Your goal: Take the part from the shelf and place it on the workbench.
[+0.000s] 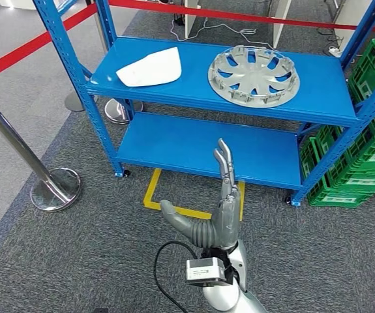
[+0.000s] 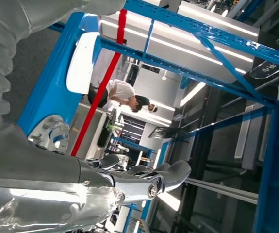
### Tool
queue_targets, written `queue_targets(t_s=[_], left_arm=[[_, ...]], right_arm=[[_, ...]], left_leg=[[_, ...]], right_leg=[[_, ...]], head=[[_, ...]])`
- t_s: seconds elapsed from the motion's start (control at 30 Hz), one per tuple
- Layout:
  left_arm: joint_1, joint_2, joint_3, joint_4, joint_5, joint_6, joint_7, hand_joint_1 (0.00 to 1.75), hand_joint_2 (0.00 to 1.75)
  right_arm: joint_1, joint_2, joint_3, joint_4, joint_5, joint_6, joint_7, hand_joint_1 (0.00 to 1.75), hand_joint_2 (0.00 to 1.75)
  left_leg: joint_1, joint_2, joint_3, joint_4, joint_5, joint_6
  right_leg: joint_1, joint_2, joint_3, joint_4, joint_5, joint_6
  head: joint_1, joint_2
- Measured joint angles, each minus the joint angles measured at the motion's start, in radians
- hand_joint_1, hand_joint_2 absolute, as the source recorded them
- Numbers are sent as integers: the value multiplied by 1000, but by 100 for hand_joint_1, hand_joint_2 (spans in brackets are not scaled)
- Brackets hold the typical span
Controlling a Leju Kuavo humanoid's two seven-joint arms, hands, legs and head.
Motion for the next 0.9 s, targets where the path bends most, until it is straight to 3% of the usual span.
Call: queue_targets(t_s=[0.07,0.17,0.2,0.23,0.27,0.37,0.43,0.5,0.57,0.6,0.7,0.73,0.77,0.8,0.87,0.9], left_arm=[[-1,0,0,0,-1,0,0,0,0],[-1,0,0,-1,-2,-1,-1,0,0],[-1,0,0,-1,-2,-1,-1,0,0],[-1,0,0,-1,-2,-1,-1,0,0],[-1,0,0,-1,-2,-2,-1,0,0],[-1,-1,1,-1,-6,-2,-3,0,0],[-1,0,2,-2,-7,-2,-5,0,0],[-1,0,4,-2,-7,-2,-6,0,0],[-2,0,6,-2,-7,-2,-6,0,0],[-2,0,7,-2,-7,-2,-6,0,0],[-1,-1,15,-2,-6,-1,-6,0,0],[0,-2,19,-2,-6,-1,-5,0,0],[0,-2,22,-2,-7,-1,-5,0,0],[1,-3,23,-2,-7,-1,-4,0,0],[-1,-4,25,-3,-8,-1,-4,0,0],[-3,-4,25,-3,-7,0,-4,0,0]], right_arm=[[0,-1,0,-3,-9,0,2,0,175],[2,-3,0,-5,-15,0,4,0,175],[4,-4,0,-5,-16,0,5,0,175],[5,-5,0,-5,-17,0,5,0,175],[6,-5,0,-6,-20,0,6,0,175],[6,-7,0,-6,-51,2,21,0,175],[7,-8,0,-6,-72,6,33,0,87],[8,-8,1,-7,-79,7,41,0,0],[8,-8,1,-7,-79,6,53,0,0],[8,-8,1,-6,-72,4,59,0,0],[18,3,-24,-2,33,1,43,0,0],[24,10,-44,0,81,1,30,0,0],[29,16,-65,2,116,1,20,0,0],[34,21,-84,2,136,1,15,0,0],[39,27,-106,4,141,1,16,0,0],[39,28,-112,5,133,1,26,0,0]], left_leg=[[6,0,6,-10,5,8],[10,0,10,-15,5,14],[10,0,10,-14,5,13],[11,-1,11,-14,4,12],[12,-2,13,-14,2,9],[17,-9,18,-5,-8,-9],[16,-12,17,0,-11,-23],[18,-13,16,-1,-9,-32],[20,-11,8,16,-25,-42],[21,-9,-9,51,-47,-46],[21,-8,-105,243,-132,-53],[21,-8,-127,283,-138,-53],[21,-8,-131,285,-124,-52],[21,-8,-117,249,-93,-49],[20,-5,-57,120,-24,-44],[20,-3,-30,64,-6,-41]], right_leg=[[1,0,-12,26,-20,5],[1,1,-97,204,-109,9],[0,1,-127,260,-126,10],[0,1,-143,286,-127,11],[-1,1,-138,270,-106,12],[-6,5,-49,81,-11,14],[-3,10,-20,25,2,4],[1,12,-22,26,2,-14],[0,11,-22,25,2,-29],[-1,9,-21,23,3,-35],[1,5,-21,23,1,-43],[1,4,-20,23,0,-44],[2,4,-19,23,0,-44],[2,4,-18,23,-1,-44],[4,5,-16,25,-3,-39],[6,6,-17,27,-5,-35]], head=[[2,0],[7,0],[8,0],[8,0],[8,0],[8,0],[7,0],[4,0],[2,0],[0,0],[-3,0],[-3,0],[-3,0],[-3,0],[-4,0],[-5,0]])
